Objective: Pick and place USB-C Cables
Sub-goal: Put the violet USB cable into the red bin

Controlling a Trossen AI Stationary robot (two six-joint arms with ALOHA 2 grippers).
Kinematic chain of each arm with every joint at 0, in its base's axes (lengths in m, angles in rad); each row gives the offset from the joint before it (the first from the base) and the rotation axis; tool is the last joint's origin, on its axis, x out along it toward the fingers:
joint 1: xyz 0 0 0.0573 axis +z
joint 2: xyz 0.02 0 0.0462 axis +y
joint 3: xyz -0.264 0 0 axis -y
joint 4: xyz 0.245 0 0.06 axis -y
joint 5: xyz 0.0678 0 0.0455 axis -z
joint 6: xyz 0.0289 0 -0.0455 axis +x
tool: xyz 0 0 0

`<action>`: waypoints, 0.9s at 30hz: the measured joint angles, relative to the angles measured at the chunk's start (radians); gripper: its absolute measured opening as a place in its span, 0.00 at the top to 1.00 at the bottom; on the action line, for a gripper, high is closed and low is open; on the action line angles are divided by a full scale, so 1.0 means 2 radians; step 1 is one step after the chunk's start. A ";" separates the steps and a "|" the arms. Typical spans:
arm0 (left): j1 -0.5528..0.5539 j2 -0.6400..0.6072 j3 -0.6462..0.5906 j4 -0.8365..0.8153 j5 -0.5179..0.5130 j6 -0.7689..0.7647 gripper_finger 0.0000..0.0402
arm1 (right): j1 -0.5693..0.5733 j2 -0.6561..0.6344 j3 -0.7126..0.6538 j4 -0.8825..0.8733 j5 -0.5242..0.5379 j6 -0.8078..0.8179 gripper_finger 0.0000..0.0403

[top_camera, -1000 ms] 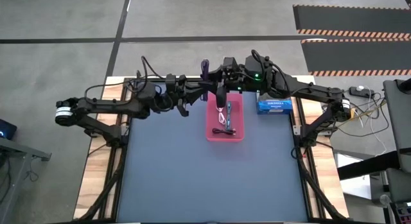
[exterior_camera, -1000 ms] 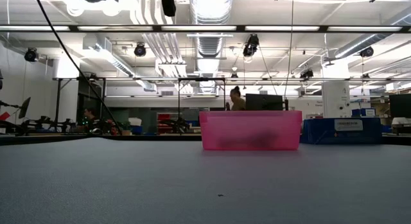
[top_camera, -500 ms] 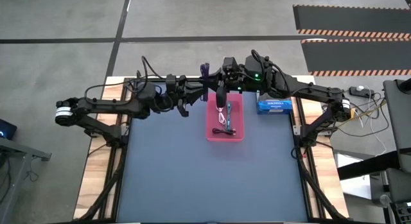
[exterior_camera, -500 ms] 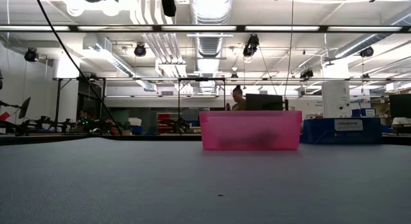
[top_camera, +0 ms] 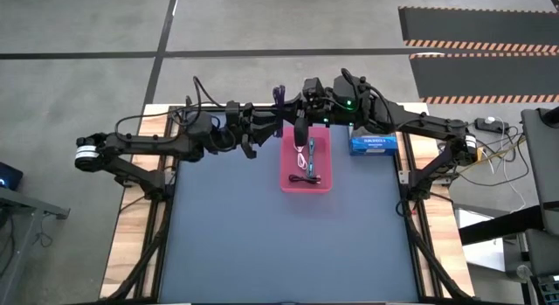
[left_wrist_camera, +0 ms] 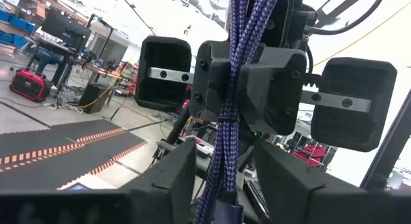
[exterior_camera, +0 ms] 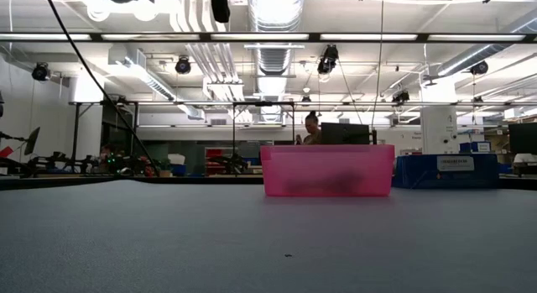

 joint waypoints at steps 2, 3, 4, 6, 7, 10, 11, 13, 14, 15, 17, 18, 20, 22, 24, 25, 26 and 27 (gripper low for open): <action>0.000 -0.001 0.000 -0.001 0.000 -0.001 0.62 | -0.002 0.000 0.000 0.000 0.000 0.006 0.95; 0.000 -0.002 0.000 -0.004 0.000 -0.001 0.60 | -0.003 0.000 0.000 0.000 0.000 0.009 0.95; 0.000 -0.005 0.000 -0.011 0.000 -0.001 0.58 | -0.003 -0.001 0.000 -0.001 0.000 0.013 0.95; 0.000 -0.008 0.000 -0.023 0.000 -0.001 0.56 | -0.007 -0.002 0.000 -0.001 0.000 0.017 0.95; 0.000 -0.009 0.000 -0.032 0.000 -0.001 0.55 | -0.009 -0.003 0.000 -0.002 0.000 0.019 0.95; 0.000 -0.015 0.000 -0.063 0.000 -0.001 0.54 | -0.017 -0.004 0.000 -0.010 0.003 0.038 0.95; 0.000 -0.017 0.000 -0.075 0.000 0.000 0.53 | -0.020 -0.004 0.000 -0.018 0.010 0.046 0.95; 0.001 -0.023 0.000 -0.108 0.000 0.001 0.53 | -0.024 -0.004 0.002 -0.045 0.029 0.062 0.95; 0.001 -0.025 0.000 -0.123 -0.001 0.001 0.53 | -0.026 -0.004 0.006 -0.066 0.037 0.068 0.95; 0.001 -0.028 0.000 -0.137 -0.002 0.001 0.53 | -0.027 -0.004 0.010 -0.087 0.044 0.069 0.96; 0.001 -0.036 0.000 -0.173 -0.002 0.001 0.53 | -0.028 -0.001 0.024 -0.124 0.066 0.073 0.96; 0.001 -0.041 0.000 -0.188 -0.002 0.001 0.53 | -0.028 -0.001 0.032 -0.143 0.075 0.080 0.96; 0.003 -0.049 0.000 -0.221 -0.002 0.001 0.53 | -0.031 0.002 0.045 -0.177 0.087 0.094 0.96; 0.005 -0.057 0.000 -0.255 -0.004 0.001 0.53 | -0.034 0.007 0.058 -0.205 0.091 0.109 0.96; 0.005 -0.065 0.000 -0.275 -0.012 0.002 0.53 | -0.037 0.014 0.071 -0.236 0.092 0.127 0.96; 0.007 -0.069 0.000 -0.286 -0.017 0.004 0.53 | -0.037 0.020 0.079 -0.251 0.093 0.135 0.96; 0.009 -0.074 0.000 -0.289 -0.020 0.007 0.53 | -0.038 0.025 0.087 -0.267 0.094 0.143 0.96; 0.010 -0.077 0.000 -0.294 -0.023 0.012 0.53 | -0.038 0.032 0.096 -0.286 0.095 0.152 0.96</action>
